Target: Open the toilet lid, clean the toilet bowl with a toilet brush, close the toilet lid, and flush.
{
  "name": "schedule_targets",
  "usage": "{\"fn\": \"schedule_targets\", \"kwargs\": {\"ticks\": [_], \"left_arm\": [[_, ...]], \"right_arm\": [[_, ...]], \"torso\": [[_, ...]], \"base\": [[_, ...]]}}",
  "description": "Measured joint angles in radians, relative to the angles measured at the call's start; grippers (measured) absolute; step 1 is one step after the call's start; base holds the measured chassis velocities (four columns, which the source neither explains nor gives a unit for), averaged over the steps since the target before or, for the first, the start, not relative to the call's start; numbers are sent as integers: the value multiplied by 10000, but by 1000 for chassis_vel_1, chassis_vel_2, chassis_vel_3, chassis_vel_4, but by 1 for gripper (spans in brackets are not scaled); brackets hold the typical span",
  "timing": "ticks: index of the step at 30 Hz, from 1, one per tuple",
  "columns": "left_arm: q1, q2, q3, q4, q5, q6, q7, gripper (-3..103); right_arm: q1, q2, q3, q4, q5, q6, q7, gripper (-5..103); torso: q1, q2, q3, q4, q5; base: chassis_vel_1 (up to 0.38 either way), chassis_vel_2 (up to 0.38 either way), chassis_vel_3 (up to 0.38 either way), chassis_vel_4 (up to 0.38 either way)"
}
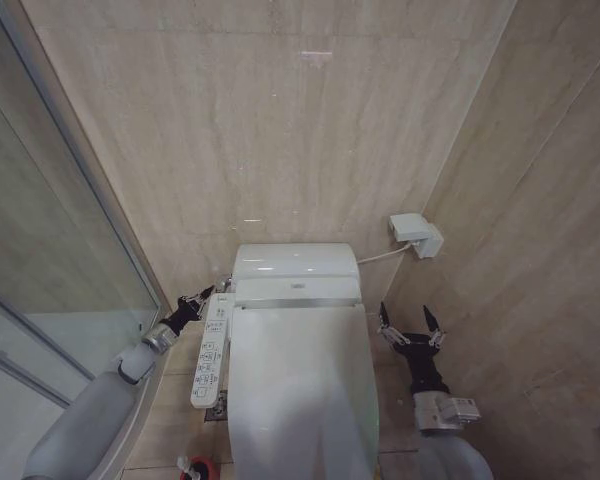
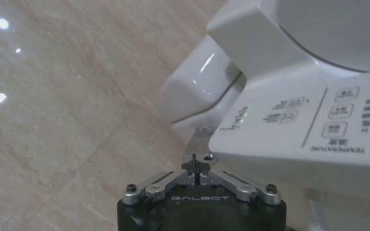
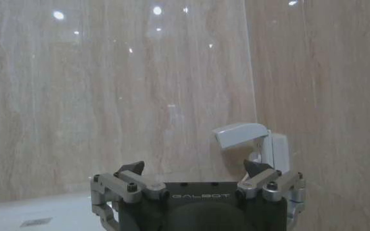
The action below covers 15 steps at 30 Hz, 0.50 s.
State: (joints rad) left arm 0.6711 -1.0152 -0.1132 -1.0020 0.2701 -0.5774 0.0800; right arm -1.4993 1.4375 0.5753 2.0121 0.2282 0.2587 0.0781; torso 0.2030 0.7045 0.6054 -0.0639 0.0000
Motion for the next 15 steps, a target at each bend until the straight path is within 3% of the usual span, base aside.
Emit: {"fn": "schedule_targets", "kwargs": {"ticks": [10,15], "left_arm": [[-87,-209,1,294,94,-117,16,0],[131,-107,-155,124,113,123,-129,0]], "right_arm": [[0,0,0,0,0,0,0,100],[0,0,0,0,0,0,0,100]], "torso": [[0,0,0,0,0],[0,0,0,-6,-2]], "base": [[0,0,0,0],[0,0,0,0]]}}
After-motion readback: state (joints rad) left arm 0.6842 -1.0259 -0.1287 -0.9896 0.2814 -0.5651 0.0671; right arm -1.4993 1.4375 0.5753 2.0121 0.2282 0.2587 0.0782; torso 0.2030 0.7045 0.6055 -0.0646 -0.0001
